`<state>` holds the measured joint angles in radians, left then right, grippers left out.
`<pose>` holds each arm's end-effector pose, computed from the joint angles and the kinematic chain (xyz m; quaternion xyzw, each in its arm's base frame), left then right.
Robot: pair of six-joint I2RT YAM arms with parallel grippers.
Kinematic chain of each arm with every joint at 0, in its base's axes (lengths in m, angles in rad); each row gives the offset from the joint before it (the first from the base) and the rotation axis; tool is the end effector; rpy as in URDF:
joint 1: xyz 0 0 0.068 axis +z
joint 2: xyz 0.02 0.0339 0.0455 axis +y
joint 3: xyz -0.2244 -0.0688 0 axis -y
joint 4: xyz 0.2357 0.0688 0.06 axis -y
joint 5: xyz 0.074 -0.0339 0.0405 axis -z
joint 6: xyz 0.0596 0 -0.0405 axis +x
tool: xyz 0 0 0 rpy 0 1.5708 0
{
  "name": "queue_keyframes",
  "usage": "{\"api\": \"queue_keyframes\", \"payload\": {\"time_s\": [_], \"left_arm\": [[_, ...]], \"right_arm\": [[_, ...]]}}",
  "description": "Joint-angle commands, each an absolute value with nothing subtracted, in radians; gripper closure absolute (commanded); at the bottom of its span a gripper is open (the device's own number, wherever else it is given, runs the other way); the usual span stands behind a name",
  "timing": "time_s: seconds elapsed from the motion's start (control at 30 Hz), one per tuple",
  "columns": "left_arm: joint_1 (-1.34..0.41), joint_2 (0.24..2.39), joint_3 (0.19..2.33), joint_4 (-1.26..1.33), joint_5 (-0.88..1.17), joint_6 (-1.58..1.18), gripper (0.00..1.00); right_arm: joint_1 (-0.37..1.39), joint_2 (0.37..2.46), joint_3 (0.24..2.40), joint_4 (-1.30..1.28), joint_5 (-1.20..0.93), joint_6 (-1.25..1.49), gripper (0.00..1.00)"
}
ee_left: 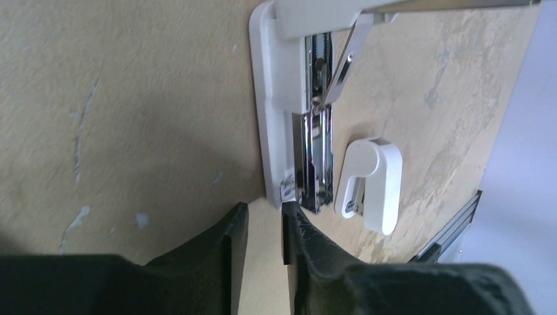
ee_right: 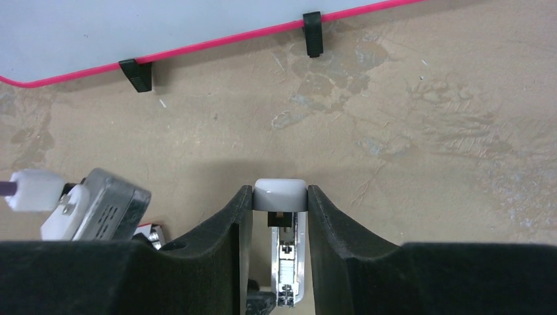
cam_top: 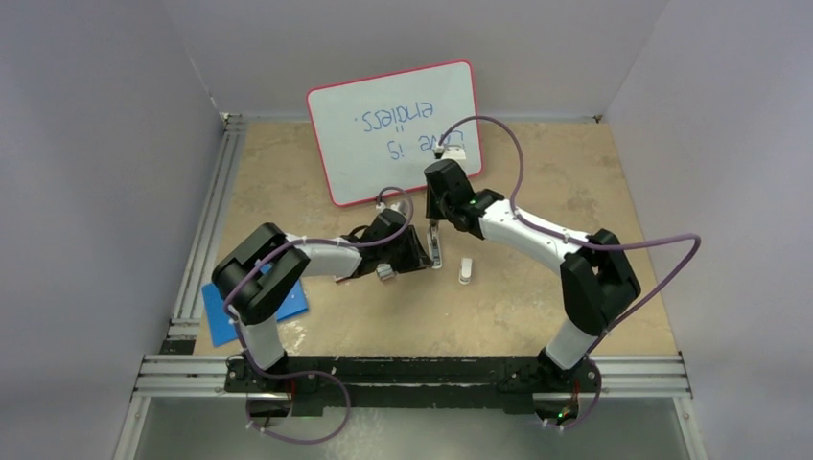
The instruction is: Load the staples into the stapler
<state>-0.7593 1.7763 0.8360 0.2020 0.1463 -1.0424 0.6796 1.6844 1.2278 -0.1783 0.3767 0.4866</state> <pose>0.2490 -0.2483 0.0887 -0.0994 0.9072 -0.3576 0.1980 0.3153 0.2266 0.2096 -0.0004 0.8808 0.1045 0.4619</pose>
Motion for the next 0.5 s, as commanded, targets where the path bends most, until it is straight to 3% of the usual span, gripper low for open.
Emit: {"api": "queue_keyframes", "payload": {"time_s": [0.0, 0.47], "left_arm": [[-0.752, 1.826, 0.897, 0.204, 0.111, -1.015, 0.78], [-0.752, 1.923, 0.888, 0.172, 0.13, -1.051, 0.91]], "right_arm": [[0.679, 1.644, 1.205, -0.177, 0.357, 0.507, 0.71], [0.679, 1.615, 1.171, -0.16, 0.342, 0.506, 0.73]]}}
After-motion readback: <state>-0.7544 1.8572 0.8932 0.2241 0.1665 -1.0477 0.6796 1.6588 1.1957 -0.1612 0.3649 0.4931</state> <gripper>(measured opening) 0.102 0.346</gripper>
